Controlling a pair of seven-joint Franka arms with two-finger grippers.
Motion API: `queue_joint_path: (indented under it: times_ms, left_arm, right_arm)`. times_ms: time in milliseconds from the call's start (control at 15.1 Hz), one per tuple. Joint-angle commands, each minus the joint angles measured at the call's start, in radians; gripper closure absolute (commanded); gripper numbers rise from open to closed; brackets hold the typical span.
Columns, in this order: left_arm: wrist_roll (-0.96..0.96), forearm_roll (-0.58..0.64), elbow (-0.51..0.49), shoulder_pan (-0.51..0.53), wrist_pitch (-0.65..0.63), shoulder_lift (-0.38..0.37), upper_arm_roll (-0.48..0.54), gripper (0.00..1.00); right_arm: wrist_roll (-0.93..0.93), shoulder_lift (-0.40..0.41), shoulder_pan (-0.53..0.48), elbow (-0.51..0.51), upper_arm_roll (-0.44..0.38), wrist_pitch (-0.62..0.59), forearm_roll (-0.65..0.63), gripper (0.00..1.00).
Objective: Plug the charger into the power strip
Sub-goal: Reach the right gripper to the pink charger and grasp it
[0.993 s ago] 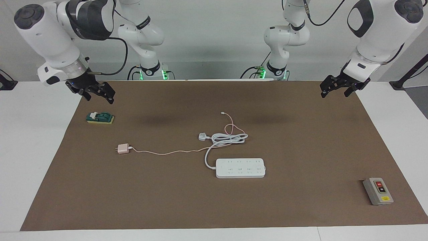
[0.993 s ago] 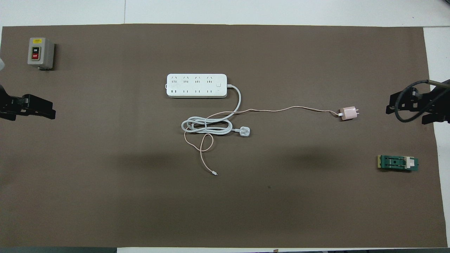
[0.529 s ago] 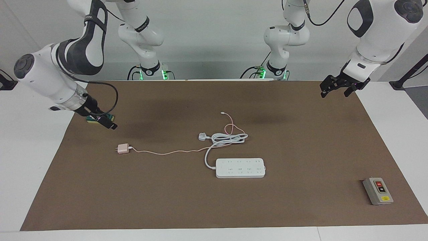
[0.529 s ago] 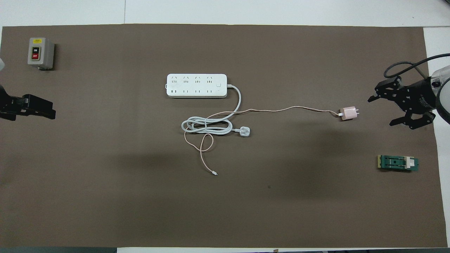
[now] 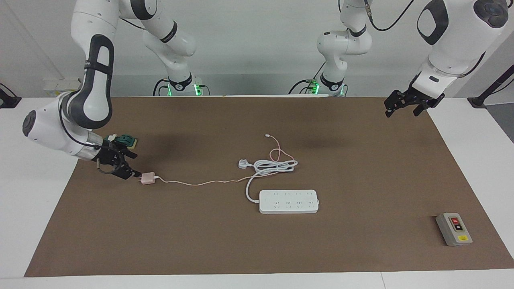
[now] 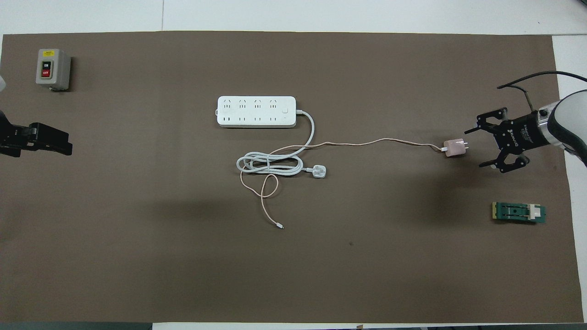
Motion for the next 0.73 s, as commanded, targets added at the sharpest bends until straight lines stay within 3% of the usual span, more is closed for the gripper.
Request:
queue_joint_path:
  times_ms: [0,662]
  left_arm:
    - [0.011,-0.006,0.000,0.004,-0.008,-0.010,0.000,0.00]
    - [0.011,-0.006,0.000,0.004,-0.008,-0.010,0.000,0.00]
  right_arm:
    - [0.053,0.051,-0.008,0.025,0.006,0.018,0.029,0.03]
    - [0.075,0.102,0.004,0.038,0.006,0.066,0.026,0.03]
